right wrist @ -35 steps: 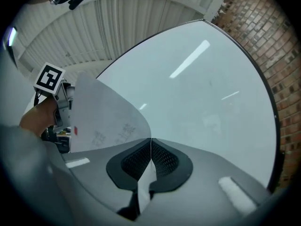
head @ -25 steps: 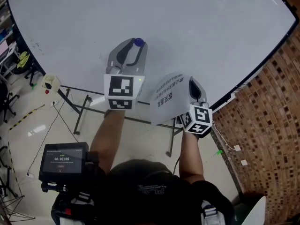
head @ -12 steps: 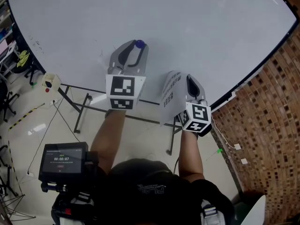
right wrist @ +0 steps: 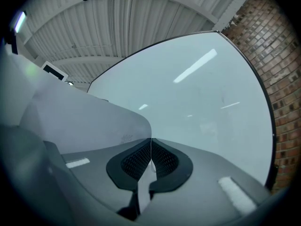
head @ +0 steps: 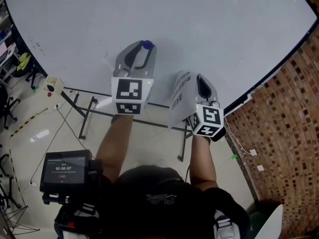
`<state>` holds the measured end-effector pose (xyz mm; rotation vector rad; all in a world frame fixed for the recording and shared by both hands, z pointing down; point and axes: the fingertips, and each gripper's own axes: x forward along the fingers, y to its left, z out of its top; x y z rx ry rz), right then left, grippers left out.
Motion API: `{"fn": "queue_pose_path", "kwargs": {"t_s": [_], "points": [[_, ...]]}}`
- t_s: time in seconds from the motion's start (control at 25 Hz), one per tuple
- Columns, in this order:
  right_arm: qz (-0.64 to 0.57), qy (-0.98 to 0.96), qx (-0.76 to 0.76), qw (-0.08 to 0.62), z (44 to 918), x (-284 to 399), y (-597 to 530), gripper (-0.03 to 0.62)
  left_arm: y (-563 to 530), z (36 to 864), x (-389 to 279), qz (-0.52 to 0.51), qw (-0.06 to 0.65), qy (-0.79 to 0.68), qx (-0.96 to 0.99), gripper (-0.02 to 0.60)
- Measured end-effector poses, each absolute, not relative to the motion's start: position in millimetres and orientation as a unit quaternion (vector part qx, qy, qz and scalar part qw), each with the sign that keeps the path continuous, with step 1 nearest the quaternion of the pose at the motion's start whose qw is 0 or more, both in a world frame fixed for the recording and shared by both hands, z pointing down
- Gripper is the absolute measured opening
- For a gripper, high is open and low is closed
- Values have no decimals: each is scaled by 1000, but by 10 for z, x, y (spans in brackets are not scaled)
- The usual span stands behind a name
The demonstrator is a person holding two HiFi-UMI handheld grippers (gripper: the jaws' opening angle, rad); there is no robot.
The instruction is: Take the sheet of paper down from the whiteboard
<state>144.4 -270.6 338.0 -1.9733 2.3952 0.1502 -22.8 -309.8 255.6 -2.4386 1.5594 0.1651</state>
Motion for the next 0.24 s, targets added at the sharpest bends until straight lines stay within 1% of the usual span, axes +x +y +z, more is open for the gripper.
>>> {"fn": "queue_pose_path", "kwargs": {"t_s": [0.24], "points": [[43,773,-633,27,3393,1404,-2697,12,-3090,2535,-196,46,134,529,-837,124]]}}
